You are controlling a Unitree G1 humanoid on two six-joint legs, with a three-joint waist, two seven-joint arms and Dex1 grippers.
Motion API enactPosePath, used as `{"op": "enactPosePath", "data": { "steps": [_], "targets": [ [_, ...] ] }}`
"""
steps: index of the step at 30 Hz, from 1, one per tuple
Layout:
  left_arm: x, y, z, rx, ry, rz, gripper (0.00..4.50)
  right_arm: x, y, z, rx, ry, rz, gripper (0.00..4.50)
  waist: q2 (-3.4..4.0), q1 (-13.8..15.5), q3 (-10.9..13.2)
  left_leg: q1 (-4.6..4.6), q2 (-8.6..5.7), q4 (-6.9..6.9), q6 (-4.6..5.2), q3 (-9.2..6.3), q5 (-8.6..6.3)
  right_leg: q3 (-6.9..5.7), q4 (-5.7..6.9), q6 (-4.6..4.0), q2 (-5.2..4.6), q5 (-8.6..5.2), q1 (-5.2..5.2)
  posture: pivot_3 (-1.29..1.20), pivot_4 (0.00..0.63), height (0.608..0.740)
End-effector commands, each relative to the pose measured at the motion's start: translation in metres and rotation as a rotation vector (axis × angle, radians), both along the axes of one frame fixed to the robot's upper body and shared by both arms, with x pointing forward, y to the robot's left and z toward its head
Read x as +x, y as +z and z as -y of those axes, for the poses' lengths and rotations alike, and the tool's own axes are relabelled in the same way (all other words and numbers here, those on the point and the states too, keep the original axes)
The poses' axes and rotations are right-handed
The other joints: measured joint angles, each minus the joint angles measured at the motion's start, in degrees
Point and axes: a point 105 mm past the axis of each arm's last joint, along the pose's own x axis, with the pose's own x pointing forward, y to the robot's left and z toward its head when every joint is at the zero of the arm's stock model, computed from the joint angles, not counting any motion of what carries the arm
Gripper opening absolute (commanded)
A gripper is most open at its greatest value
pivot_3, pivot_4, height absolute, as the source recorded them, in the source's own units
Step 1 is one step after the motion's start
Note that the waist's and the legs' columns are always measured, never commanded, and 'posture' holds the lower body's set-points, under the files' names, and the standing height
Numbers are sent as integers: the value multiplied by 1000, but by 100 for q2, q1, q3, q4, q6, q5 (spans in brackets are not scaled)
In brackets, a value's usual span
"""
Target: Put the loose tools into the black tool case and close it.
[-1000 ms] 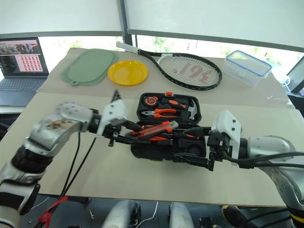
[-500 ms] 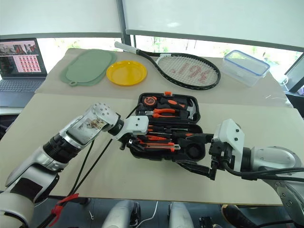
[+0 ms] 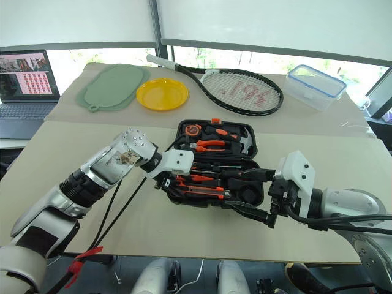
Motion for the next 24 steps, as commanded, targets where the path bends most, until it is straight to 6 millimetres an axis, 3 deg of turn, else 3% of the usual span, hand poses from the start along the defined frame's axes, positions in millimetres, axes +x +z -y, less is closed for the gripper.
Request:
{"op": "enactPosePath", "data": {
  "steps": [1, 5, 9, 13, 21, 22, 24],
  "targets": [
    [-19, 35, 4, -96, -55, -81, 4374, 0, 8, -1, 7, 5, 50, 4500, 0, -3, 0, 0, 1, 0, 0, 0, 0, 0, 0, 0, 0, 0, -1, 0, 150, 738],
    [-33, 61, 1, -167, -86, -119, 4374, 1, 8, -1, 10, 8, 48, 4500, 0, -2, 0, -3, 6, 1, 0, 0, 0, 1, 4, 1, -1, 0, -6, 0, 150, 738],
    [-18, 49, -4, -156, -37, -14, 4374, 3, 10, -2, 14, 12, 52, 4500, 1, 12, 0, 5, 2, 4, 0, -1, 0, 1, 5, 3, -5, -1, 5, 0, 150, 738],
    [-10, 32, -5, -154, -36, 24, 3303, 5, 11, -2, 12, 16, 54, 4500, 1, 9, 0, 2, -4, 5, 0, -1, 0, 0, 5, 3, -3, 0, 2, 0, 150, 738],
    [-11, 17, 10, -207, -74, 10, 314, 3, 12, -2, 6, 17, 56, 4500, 0, 19, 0, -2, -3, 11, 1, -1, 0, -1, 5, 3, -5, 0, 2, 0, 150, 738],
    [-12, 15, 9, -200, -81, 3, 39, 3, 12, -2, 5, 16, 56, 4500, 0, 12, 0, -2, -3, 11, 1, -1, 0, -1, 5, 3, -3, 0, 1, 0, 150, 738],
    [-13, 13, 9, -195, -87, -9, 39, 3, 12, -2, 4, 15, 57, 4500, 0, 6, 0, -2, -2, 10, 1, -1, 0, -1, 6, 3, -2, 0, 0, 0, 150, 738]
  ]
}}
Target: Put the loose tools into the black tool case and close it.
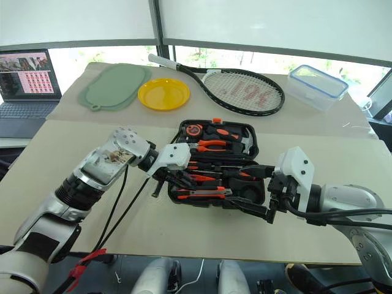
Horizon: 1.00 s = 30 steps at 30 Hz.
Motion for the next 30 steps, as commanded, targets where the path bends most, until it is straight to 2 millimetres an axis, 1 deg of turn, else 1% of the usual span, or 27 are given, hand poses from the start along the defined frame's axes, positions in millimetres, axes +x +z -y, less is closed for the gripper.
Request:
{"op": "enactPosePath", "data": {
  "steps": [1, 5, 10, 13, 15, 19, 24, 30],
  "targets": [
    [-1, 1, 2, 2, -19, 14, 39, -2, 7, -2, -5, 11, 43, 4500, 0, -5, 0, 0, 0, 0, 0, 0, 0, 0, 0, 0, 1, 0, 0, 0, 150, 738],
    [7, -6, 2, 42, 1, 82, 39, -4, 6, -3, -6, 8, 42, 4500, 0, 1, 0, 1, 0, 0, 0, 0, 0, 0, 0, 0, 0, 0, 1, 0, 150, 738],
    [10, -2, 8, -8, 15, 85, 39, -6, 3, -4, -5, 5, 35, 4500, 0, 28, 0, -1, 0, 3, 1, -1, -1, 0, -1, 3, -6, 1, 3, 0, 150, 738],
    [13, -5, 7, -7, 17, 95, 39, -6, 3, -4, -4, 3, 34, 4500, 0, 7, 0, 0, 0, 3, 1, -1, -1, 0, 0, 2, -3, 1, 2, 0, 150, 738],
    [13, -9, 9, -22, 12, 105, 39, -6, 3, -4, -2, 1, 34, 4500, 0, 5, 0, 1, 0, 3, 1, -1, -1, 1, 0, 2, -3, 1, 3, 0, 150, 738],
    [24, -21, 12, -32, 65, 109, 39, -4, 3, -5, 0, 3, 36, 4500, 0, 41, 0, 2, 0, 4, 2, -2, -1, 0, 0, 3, -6, 2, 6, 0, 150, 738],
    [20, -36, 14, -27, 47, 102, 39, -4, 3, -5, 0, 7, 35, 4500, 1, 52, -1, 7, 1, 5, 2, -2, -1, 1, 0, 4, -7, 3, 13, 0, 150, 738],
    [19, -44, 11, -8, 44, 104, 39, -3, 3, -5, 2, 8, 34, 4500, 1, 76, -4, 9, 1, 8, 3, -4, 0, 0, -1, 6, -8, 5, 18, 0, 150, 738]
  ]
}}
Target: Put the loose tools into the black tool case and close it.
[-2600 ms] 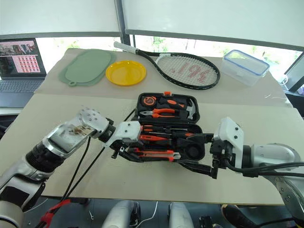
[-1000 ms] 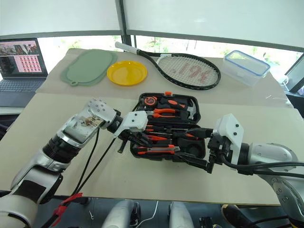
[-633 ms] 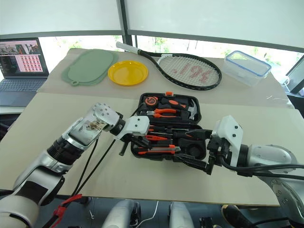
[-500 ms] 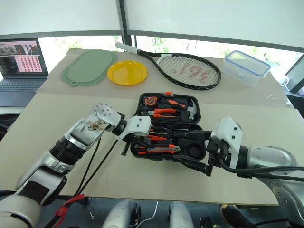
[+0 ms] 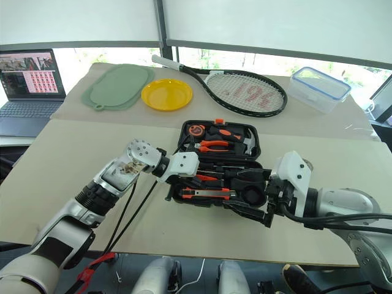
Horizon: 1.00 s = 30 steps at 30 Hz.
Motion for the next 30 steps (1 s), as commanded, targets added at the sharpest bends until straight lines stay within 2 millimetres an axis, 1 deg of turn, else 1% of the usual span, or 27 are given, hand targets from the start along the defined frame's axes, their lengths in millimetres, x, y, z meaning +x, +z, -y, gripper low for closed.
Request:
{"op": "enactPosePath", "data": {
  "steps": [1, 6, 10, 12, 13, 15, 17, 19, 20, 21, 22, 23, 24, 26, 28, 30],
  "targets": [
    [2, -22, -8, 65, 45, -19, 39, 1, 7, 0, 6, 0, 42, 4500, 0, 0, -1, 0, 0, 0, 0, 0, 0, 0, 0, 0, 0, 0, 0, 0, 150, 738],
    [3, -33, -4, 80, 50, -19, 39, 2, 6, 0, 5, 1, 38, 4500, 1, -5, -7, 1, 0, 0, 0, 1, 0, 1, 1, 0, 2, 0, 0, 0, 150, 738],
    [6, -36, -4, 86, 51, 8, 39, 2, 7, 0, 4, 3, 39, 4500, 1, 27, -15, 4, -1, 3, 2, -1, -1, 0, -2, 1, -1, 1, 8, 0, 150, 738],
    [7, -30, -3, 62, 51, 15, 39, 3, 7, 0, 3, 4, 39, 4500, 2, 45, -16, 4, 1, 9, 4, -2, -2, 0, -1, 2, -1, 2, 9, 0, 150, 738],
    [8, -23, -2, 33, 59, 18, 39, 3, 7, 0, 3, 3, 39, 4500, 1, 50, -16, 4, 2, 14, 5, -2, -3, 0, 0, 2, 0, 2, 9, 0, 150, 738],
    [9, -8, -1, -35, 74, 14, 39, 4, 7, 2, -3, -4, 40, 4500, 2, 53, -16, 3, 4, 16, 6, -1, -3, 0, 1, 2, 0, 2, 9, 0, 150, 738],
    [7, 15, -3, -131, 83, 9, 39, 5, 7, 8, -15, -32, 39, 4500, 1, 39, -16, 0, 5, 17, 7, 0, -4, 1, 2, 3, 1, 3, 5, 0, 150, 738],
    [5, 47, -13, -263, 113, 18, 541, 6, 5, 23, -32, -92, 25, 4500, 1, 9, -15, -10, 7, 17, 7, 0, -4, 1, 5, 2, 2, 3, -9, 0, 150, 738],
    [4, 58, -18, -301, 125, 24, 706, 6, 5, 31, -40, -120, 18, 4500, 1, -4, -14, -17, 8, 17, 7, 0, -4, 1, 7, 2, 3, 3, -16, 0, 150, 738],
    [1, 67, -24, -331, 140, 26, 1069, 7, 4, 41, -48, -157, 11, 4500, 1, -10, -14, -23, 11, 17, 7, -2, -4, -1, 7, 2, 3, 3, -19, 0, 150, 738],
    [-3, 78, -35, -354, 158, 9, 1456, 8, 2, 58, -51, -223, -5, 4500, 2, -19, -15, -24, 12, 17, 7, -3, -4, -2, 6, 2, 3, 2, -18, 0, 150, 738],
    [-9, 85, -45, -368, 169, -21, 1742, 8, 2, 73, -54, -280, -21, 4500, 2, -24, -15, -21, 11, 17, 7, -2, -4, -1, 4, 2, 2, 3, -15, 0, 150, 738],
    [-14, 93, -54, -387, 180, -57, 2179, 6, 0, 90, -62, -334, -36, 4500, 2, -27, -15, -19, 9, 17, 8, 0, -5, 0, 5, 3, 1, 2, -13, 0, 150, 738],
    [-23, 101, -68, -407, 204, -109, 2917, 2, -2, 117, -90, -412, -55, 4500, 4, -35, -15, -12, 11, 17, 9, 0, -6, -1, 3, 4, 1, 2, -5, 0, 150, 738],
    [-30, 103, -85, -399, 241, -119, 3598, -4, -3, 145, -125, -485, -77, 4500, 5, -38, -15, -6, 10, 17, 10, 2, -6, 0, 3, 6, -1, 1, -1, 0, 150, 738],
    [-37, 102, -98, -381, 263, -125, 4322, -10, -3, 163, -154, -519, -100, 4500, 6, -65, -14, 0, 9, 17, 9, 5, -6, 3, 3, 6, 1, 0, 2, 0, 150, 738]
  ]
}}
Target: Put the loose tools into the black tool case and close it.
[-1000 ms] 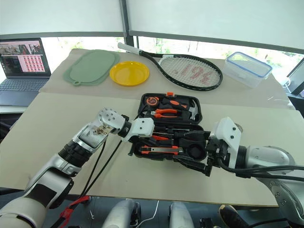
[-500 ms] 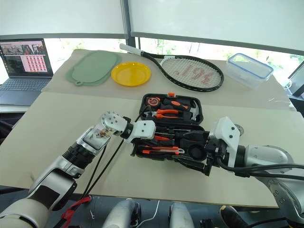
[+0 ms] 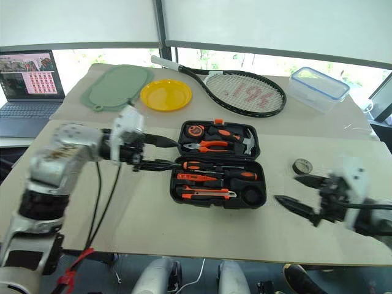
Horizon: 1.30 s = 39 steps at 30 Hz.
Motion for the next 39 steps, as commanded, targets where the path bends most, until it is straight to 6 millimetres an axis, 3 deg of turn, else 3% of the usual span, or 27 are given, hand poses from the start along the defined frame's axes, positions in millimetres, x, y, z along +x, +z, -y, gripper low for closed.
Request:
{"op": "enactPosePath", "data": {
  "steps": [1, 4, 9, 14, 20, 32, 35, 39],
  "targets": [
    [-17, 10, -15, -2, -5, -6, 4417, -7, 16, 32, -77, -45, 26, 4500, 0, -24, 0, 0, 0, -1, 0, 0, 0, 0, 0, 0, 1, 0, 0, 0, 150, 738],
    [-27, 12, -14, -24, -2, -23, 4417, -3, 16, 47, -113, -54, -6, 4500, 0, -34, 0, 1, 2, -1, -1, 1, 0, 0, 0, -2, 2, -1, -2, 0, 150, 738],
    [-35, 12, -2, -40, -12, -2, 4417, 22, 11, 52, -130, -42, -13, 4500, 0, -42, 1, 8, 1, -2, -1, 2, 0, 3, -3, -2, 3, 0, 4, 0, 150, 738],
    [-35, 17, 8, -35, -4, 61, 4417, 79, -7, 27, -236, 36, 27, 4500, 7, -97, 7, 6, -7, -2, -5, 13, 2, 13, -2, -5, 6, 2, -6, 0, 150, 738],
    [-34, 20, 10, -36, 3, 76, 4417, 128, -31, 22, -379, 36, 23, 4500, 19, -93, 14, 2, -12, -13, -11, 16, 6, 11, -3, -7, 8, 1, -15, 0, 150, 738],
    [-33, 20, 6, -16, 43, 109, 4417, 150, -54, 41, -427, -54, -50, 4500, 22, -96, 16, 5, -13, -18, -15, 16, 9, 8, -4, -7, 4, 2, -10, 0, 150, 738],
    [-32, 20, 5, -12, 46, 115, 4500, 151, -56, 39, -381, -62, -61, 3861, 22, -96, 15, 6, -13, -18, -15, 16, 9, 8, -5, -7, 3, 2, -7, 0, 150, 738],
    [-32, 23, 7, -13, 41, 123, 4500, 150, -61, 37, -327, -67, -90, 2449, 22, -102, 15, 8, -13, -18, -15, 15, 9, 7, -4, -8, 4, 2, -5, 0, 150, 738]
  ]
}}
